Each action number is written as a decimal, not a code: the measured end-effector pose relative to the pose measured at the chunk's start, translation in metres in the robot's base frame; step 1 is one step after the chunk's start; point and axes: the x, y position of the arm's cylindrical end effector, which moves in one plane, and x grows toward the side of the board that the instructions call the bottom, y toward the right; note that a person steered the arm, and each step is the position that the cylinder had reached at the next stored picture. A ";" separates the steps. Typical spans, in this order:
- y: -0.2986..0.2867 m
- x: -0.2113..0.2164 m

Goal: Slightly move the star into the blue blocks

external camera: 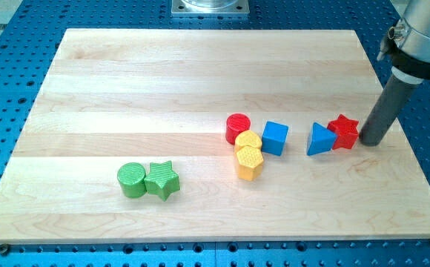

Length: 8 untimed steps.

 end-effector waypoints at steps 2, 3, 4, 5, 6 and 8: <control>-0.031 -0.015; -0.053 -0.008; -0.072 0.038; -0.072 0.062; -0.017 0.058; -0.051 0.004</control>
